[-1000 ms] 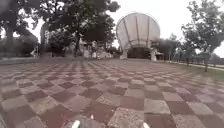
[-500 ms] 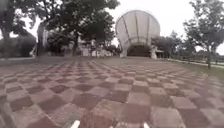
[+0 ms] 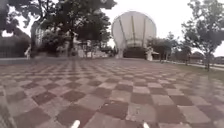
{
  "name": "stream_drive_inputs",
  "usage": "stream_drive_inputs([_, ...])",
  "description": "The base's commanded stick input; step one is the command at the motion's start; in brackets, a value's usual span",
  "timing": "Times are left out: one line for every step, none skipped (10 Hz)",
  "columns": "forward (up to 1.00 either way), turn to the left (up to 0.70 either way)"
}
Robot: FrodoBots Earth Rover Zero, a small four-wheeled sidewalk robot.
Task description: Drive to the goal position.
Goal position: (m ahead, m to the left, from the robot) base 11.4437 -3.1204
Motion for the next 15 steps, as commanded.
stream_drive_inputs([0.70,0.00])
stream_drive_inputs([0.70,0.00])
stream_drive_inputs([0.70,0.00])
stream_drive_inputs([0.70,0.00])
stream_drive_inputs([0.70,0.00])
stream_drive_inputs([0.70,0.00])
stream_drive_inputs([0.70,0.00])
stream_drive_inputs([0.70,0.00])
stream_drive_inputs([0.70,0.00])
stream_drive_inputs([0.70,0.00])
stream_drive_inputs([0.70,0.00])
stream_drive_inputs([0.70,0.00])
stream_drive_inputs([0.70,0.00])
stream_drive_inputs([0.70,0.00])
stream_drive_inputs([0.70,0.00])
